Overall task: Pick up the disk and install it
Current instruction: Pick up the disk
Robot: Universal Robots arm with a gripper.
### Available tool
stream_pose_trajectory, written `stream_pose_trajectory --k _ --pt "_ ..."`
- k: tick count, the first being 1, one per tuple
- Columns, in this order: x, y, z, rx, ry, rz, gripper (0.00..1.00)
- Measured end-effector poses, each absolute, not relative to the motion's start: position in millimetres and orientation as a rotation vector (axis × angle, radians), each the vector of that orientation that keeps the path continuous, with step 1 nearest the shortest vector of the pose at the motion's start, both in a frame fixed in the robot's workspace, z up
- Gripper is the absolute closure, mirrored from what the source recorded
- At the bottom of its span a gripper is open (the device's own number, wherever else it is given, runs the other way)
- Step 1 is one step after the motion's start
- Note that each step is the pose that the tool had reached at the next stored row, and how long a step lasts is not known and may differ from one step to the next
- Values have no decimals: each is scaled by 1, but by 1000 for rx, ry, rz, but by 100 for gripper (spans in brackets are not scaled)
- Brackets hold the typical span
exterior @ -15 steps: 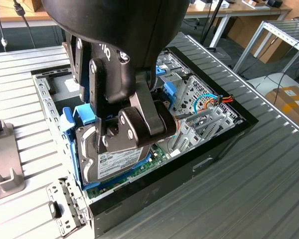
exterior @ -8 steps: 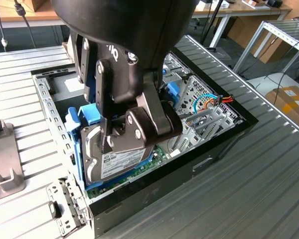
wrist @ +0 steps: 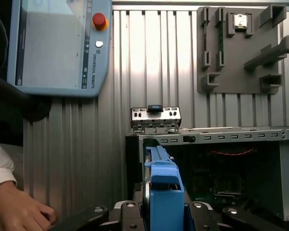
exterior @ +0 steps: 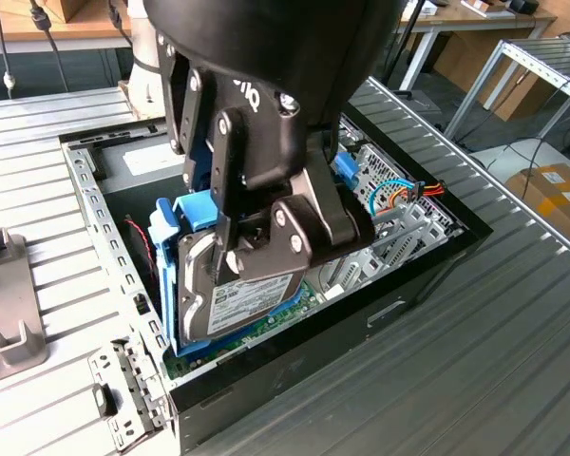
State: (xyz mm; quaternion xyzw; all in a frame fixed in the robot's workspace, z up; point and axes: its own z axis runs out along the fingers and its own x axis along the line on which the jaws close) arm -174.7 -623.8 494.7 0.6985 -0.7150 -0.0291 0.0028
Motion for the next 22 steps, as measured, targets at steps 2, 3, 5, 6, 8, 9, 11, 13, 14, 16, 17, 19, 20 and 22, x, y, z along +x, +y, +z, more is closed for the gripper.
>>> stream_pose_trajectory --k 2,3,5,6,8,9,11,13,14,16,17,19,20,22 --pt "-171 -624 495 2191 -2242 -91 63" --pt "-169 -624 495 2191 -2242 -91 63" --pt "-167 -624 494 2191 -2242 -91 63" --pt "-165 -624 494 2191 -2242 -91 63" --pt "-162 -624 494 2191 -2242 -91 63" --pt "-161 -624 494 2191 -2242 -91 63" --pt "-156 -624 494 2191 -2242 -91 63" --pt "-154 -624 494 2191 -2242 -91 63" --pt "-152 -624 494 2191 -2242 -91 63" --pt "-149 -624 494 2191 -2242 -91 63" --pt "-147 -624 494 2191 -2242 -91 63" --pt "-145 -624 494 2190 -2242 -91 63" --pt "-143 -624 494 2191 -2242 -91 63" --pt "-140 -624 494 2191 -2242 -91 63"
